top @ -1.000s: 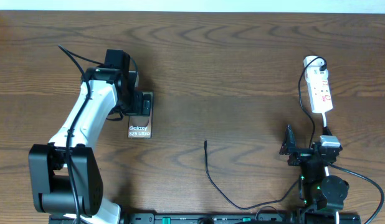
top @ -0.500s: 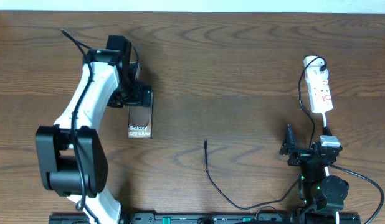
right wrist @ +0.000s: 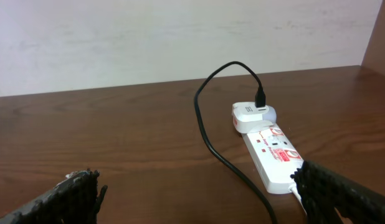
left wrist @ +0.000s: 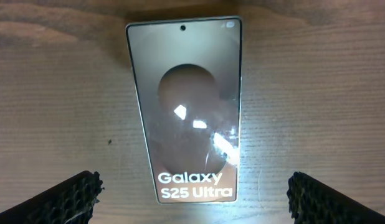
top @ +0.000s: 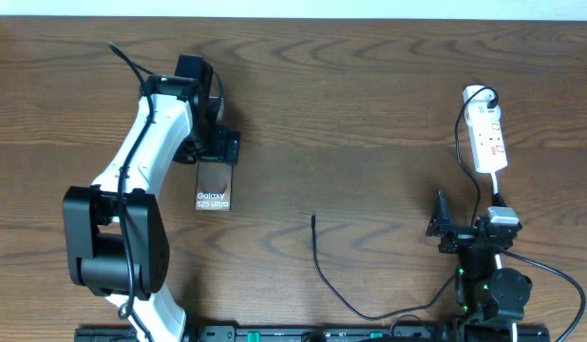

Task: Plug charger to phone and switch on socket
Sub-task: 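Lower the left gripper over the phone and close on its sides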

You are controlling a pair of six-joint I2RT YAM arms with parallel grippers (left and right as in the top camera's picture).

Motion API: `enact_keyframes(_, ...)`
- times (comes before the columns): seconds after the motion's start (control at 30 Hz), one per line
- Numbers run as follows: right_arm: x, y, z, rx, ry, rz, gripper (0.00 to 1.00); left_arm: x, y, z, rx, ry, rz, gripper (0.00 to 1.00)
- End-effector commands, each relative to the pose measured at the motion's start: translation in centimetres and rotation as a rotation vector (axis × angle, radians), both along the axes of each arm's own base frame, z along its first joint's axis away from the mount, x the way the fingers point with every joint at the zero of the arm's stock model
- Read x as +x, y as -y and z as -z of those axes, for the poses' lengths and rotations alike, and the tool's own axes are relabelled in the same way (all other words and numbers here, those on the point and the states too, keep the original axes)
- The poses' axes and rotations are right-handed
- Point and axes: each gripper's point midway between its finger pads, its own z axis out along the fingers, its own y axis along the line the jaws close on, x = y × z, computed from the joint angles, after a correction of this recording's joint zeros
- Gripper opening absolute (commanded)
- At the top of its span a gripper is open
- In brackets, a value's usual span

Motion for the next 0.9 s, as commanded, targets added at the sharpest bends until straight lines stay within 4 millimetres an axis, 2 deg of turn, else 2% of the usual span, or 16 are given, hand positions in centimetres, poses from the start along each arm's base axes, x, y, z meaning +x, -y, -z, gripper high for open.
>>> enact_keyframes(0.0, 0.0, -0.2, 0.2, -0.012, -0.006, -0.006, 0.99, 0.7, 0.2, -0.4, -0.008, 0.027, 0.014, 0.98)
enact_keyframes(0.13, 0.0, -0.2, 0.2, -0.012, -0.006, -0.006, 0.99, 1.0, 0.2, 0.0, -0.010, 0.042, 0.014, 0.98)
enact_keyframes(0.37, 0.0, -0.2, 0.2, -0.012, -0.006, -0.006, 0.99, 0.1, 0.1, 2.0, -0.009, 0.025, -0.002, 0.98)
enact_keyframes(0.87, 0.0, -0.2, 0.2, -0.012, -0.006, -0.006, 0.99, 0.2, 0.1, 3.8, -0.008, 0.015, -0.009, 0.98)
